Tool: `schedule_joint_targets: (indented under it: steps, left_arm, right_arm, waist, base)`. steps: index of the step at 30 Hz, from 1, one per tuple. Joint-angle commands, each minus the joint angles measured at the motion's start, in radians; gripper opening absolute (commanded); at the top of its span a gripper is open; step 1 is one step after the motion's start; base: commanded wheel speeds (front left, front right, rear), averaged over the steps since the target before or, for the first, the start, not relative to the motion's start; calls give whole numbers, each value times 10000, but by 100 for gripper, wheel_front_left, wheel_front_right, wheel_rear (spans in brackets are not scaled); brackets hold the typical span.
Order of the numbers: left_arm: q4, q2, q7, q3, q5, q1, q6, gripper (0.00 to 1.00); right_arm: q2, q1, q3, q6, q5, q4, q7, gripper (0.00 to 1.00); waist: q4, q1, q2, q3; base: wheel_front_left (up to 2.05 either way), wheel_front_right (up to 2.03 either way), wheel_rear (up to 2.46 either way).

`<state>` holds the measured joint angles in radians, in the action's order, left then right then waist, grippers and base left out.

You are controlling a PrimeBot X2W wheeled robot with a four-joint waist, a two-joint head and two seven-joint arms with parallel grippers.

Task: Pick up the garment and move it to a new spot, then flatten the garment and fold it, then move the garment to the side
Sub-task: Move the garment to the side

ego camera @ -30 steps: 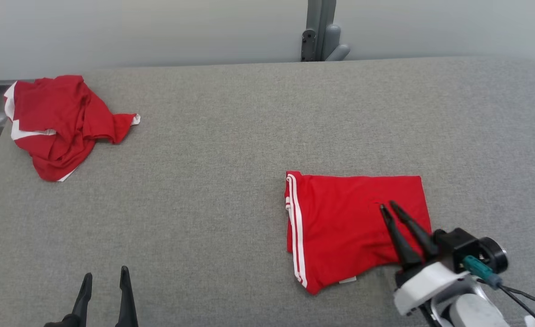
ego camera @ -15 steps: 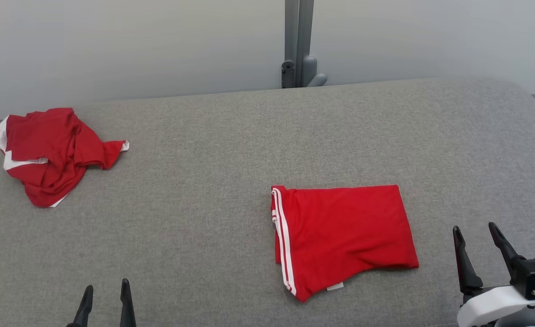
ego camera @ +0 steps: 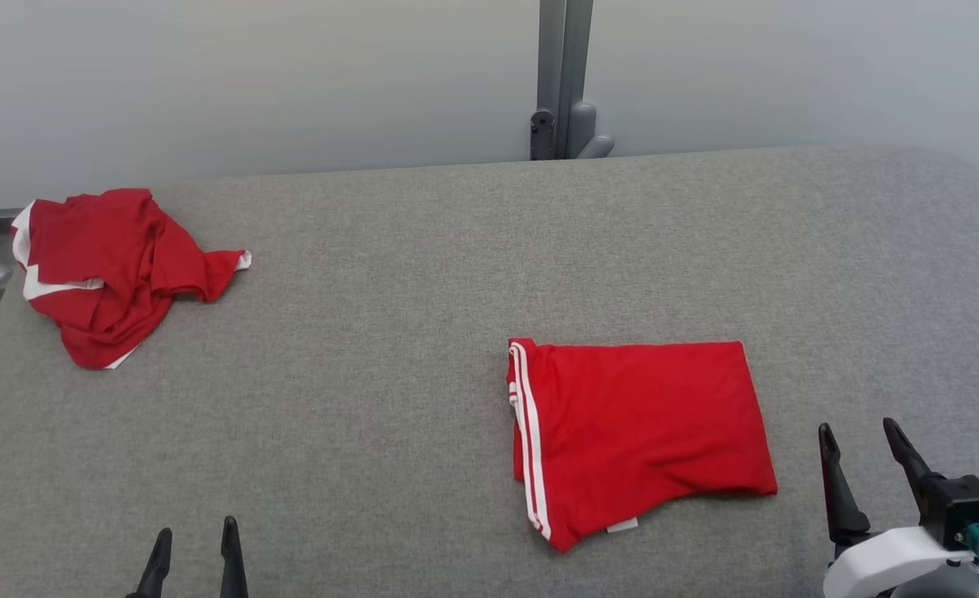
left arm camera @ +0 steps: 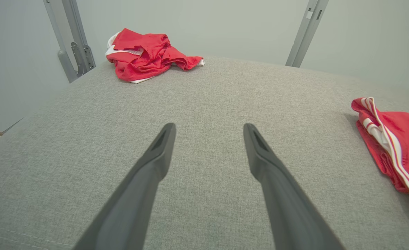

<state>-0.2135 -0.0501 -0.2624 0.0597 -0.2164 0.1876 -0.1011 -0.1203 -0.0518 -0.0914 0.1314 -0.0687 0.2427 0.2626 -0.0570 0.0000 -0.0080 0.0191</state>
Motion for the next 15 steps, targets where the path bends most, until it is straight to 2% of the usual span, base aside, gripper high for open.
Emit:
schedule_joint_targets:
  steps: [1, 7, 10, 13, 15]
  left_arm:
    - [15, -12, -29, 16, -64, -109, 17, 100]
    - [114, -12, -30, 8, -133, -1, 82, 100]
    - [181, -12, -29, -24, -176, 12, 147, 100]
    - [240, -12, -30, -54, -239, 19, 169, 100]
    - [281, -12, -30, -108, -305, -40, 176, 100]
  right_arm:
    - [-54, 86, 9, -16, 1, 76, 28, 100]
    - [-270, 288, 116, -18, -208, -68, 28, 100]
    - [-531, 384, 469, -16, -779, 170, 28, 100]
    - [-807, 649, 761, -18, -1296, 345, -410, 100]
    - [-963, 995, 945, -16, -2056, 419, -1210, 100]
  waist:
    - [-31, 0, 80, -14]
    - [-95, 0, 80, -55]
    - [-121, 0, 80, -112]
    - [-115, 0, 80, -228]
    - [-92, 0, 80, -467]
  base:
    - [0, 0, 0]
    - [0, 0, 0]
    - [0, 0, 0]
    - [0, 0, 0]
    - [0, 0, 0]
